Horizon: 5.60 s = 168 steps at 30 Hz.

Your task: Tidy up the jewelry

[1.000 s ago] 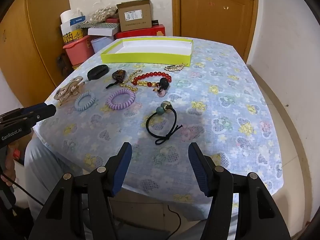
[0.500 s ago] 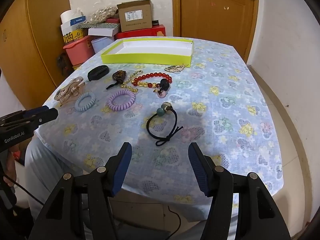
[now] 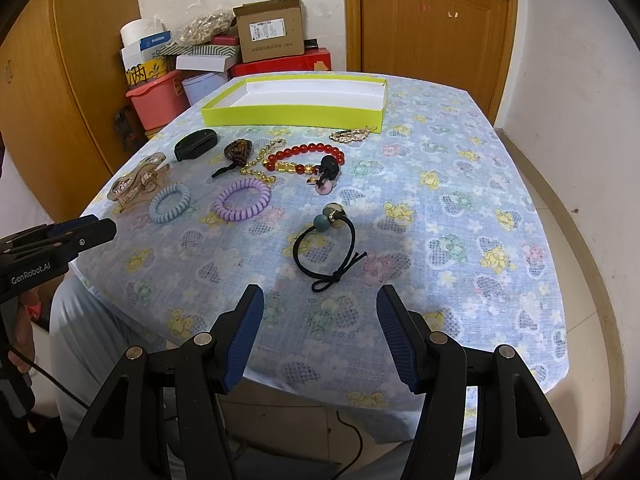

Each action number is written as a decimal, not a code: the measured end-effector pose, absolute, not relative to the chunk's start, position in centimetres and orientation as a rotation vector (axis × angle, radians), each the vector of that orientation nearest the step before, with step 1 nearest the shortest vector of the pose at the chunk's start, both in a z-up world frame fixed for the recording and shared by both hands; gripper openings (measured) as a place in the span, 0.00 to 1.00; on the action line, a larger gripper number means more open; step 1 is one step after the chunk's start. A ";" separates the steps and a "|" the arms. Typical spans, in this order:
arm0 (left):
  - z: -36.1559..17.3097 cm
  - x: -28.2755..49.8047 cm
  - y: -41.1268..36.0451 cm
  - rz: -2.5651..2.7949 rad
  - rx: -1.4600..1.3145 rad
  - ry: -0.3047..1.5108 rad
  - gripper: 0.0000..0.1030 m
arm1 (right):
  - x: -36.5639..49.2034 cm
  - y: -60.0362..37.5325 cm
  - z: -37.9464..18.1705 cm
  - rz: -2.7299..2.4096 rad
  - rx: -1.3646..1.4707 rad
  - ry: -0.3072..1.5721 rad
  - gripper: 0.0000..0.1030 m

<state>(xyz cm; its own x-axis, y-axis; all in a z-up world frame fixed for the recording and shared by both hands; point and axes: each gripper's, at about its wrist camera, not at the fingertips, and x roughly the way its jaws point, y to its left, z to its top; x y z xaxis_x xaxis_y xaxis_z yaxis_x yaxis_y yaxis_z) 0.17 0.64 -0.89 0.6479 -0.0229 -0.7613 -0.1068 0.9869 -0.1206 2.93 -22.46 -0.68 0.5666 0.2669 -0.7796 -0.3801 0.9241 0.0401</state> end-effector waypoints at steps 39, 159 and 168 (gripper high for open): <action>-1.0 0.3 0.8 0.037 -0.186 0.863 0.43 | 2.9 -22.2 -0.9 0.385 -0.141 0.895 0.58; -2.9 32.1 5.9 0.013 -0.027 0.872 0.45 | 36.1 -16.5 -2.0 0.463 -0.133 0.910 0.39; -1.0 29.5 5.4 -0.032 -0.044 0.829 0.51 | 33.1 -17.2 0.0 0.455 -0.128 0.871 0.42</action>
